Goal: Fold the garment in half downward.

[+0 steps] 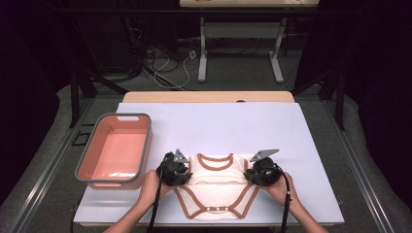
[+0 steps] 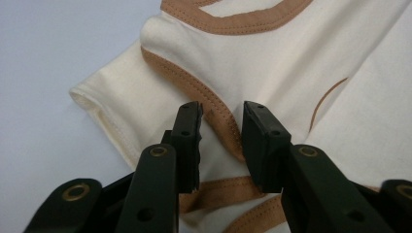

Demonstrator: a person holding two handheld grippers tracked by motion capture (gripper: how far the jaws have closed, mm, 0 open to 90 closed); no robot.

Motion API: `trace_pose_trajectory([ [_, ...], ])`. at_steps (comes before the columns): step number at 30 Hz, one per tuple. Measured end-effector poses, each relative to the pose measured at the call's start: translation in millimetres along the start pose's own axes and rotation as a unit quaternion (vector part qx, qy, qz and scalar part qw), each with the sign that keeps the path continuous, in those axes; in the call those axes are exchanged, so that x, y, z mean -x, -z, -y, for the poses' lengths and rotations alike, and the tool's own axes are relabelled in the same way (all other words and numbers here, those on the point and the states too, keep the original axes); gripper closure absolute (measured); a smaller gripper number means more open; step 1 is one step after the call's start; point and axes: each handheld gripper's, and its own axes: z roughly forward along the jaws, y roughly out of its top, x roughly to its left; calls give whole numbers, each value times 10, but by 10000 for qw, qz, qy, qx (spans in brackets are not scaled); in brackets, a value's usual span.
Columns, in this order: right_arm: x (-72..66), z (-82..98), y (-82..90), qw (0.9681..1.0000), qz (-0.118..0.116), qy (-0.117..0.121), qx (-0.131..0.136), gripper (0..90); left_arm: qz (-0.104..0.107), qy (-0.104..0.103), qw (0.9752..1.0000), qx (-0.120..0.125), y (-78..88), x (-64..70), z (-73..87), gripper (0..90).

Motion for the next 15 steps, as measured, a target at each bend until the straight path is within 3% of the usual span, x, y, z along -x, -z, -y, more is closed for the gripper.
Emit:
trace_pose_trajectory([
  [3,11,3,-6,10000,-25,-32,68,724,-10,31,10000,-7,2,-7,2,612],
  [4,29,1,5,10000,17,37,0,689,-19,7,10000,-39,4,-13,1,582],
  [6,33,5,3,10000,41,-65,55,653,156,-125,9998,-81,4,-3,-1,535],
  [8,54,6,-1,9999,87,-36,42,601,53,-200,9997,-101,14,11,-6,470],
  [9,55,3,5,9999,89,-52,10,574,104,-201,9997,-109,23,6,-14,421],
  [15,88,-14,75,9993,149,-179,284,403,10,-42,9995,317,129,-51,-27,297],
])
